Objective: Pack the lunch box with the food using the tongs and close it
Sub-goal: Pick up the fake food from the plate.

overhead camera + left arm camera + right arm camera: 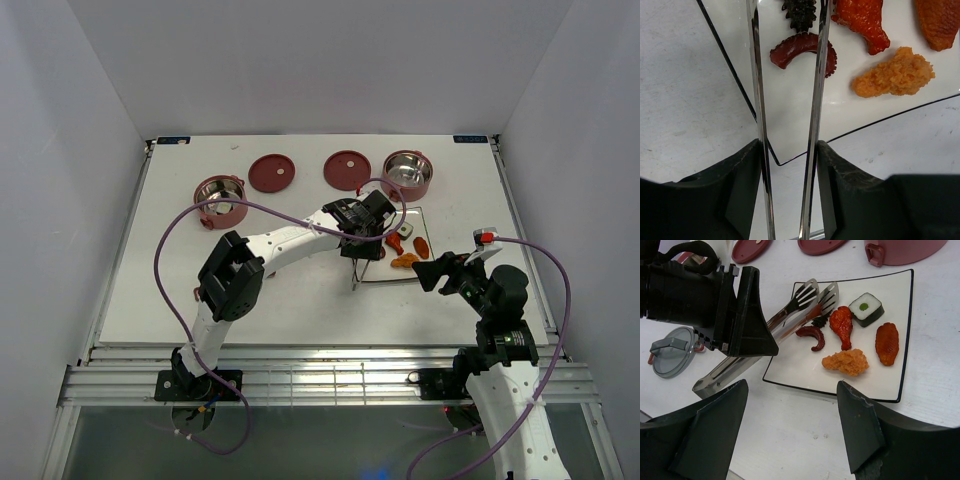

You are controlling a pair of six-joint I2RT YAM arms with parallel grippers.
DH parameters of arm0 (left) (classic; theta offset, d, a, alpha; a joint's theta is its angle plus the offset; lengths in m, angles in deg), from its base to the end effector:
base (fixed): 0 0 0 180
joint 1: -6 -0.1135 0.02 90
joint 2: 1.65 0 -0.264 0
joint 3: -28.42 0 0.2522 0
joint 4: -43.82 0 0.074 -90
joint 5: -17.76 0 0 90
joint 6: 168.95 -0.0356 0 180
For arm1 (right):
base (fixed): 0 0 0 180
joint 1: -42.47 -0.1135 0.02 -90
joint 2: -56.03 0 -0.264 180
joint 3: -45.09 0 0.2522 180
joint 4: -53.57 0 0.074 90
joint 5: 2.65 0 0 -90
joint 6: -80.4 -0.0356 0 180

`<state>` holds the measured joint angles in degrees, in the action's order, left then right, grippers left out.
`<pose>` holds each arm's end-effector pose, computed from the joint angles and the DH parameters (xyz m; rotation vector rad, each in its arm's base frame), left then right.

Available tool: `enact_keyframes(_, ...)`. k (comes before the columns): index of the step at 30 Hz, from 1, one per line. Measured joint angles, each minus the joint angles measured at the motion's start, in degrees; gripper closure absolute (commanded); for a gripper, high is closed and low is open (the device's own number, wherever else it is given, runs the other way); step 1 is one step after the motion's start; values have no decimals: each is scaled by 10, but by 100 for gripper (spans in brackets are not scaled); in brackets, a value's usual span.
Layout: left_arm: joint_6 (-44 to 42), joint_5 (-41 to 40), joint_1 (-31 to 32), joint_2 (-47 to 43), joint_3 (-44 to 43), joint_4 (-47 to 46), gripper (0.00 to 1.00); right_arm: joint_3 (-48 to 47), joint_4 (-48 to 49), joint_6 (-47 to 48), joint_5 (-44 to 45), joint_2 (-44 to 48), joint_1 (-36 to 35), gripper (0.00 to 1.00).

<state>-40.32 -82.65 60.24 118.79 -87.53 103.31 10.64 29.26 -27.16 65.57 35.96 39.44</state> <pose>0.2699 -0.3638 0.2234 0.3087 2.6685 -0.2810 0.1209 0.0196 0.2483 -0.0592 1.7678 0.5927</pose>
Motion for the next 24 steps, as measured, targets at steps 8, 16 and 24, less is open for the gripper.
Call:
enact_keyframes(8, 3, 2, 0, 0, 0, 5, 51, 0, 0, 0, 0, 2, 0, 23)
enact_keyframes(16, 4, 8, 0, -1, 0, 6, 59, 0, 0, 0, 0, 3, 0, 23)
enact_keyframes(24, 2, 4, 0, -6, -10, 13, 64, 0, 0, 0, 2, 6, 0, 23)
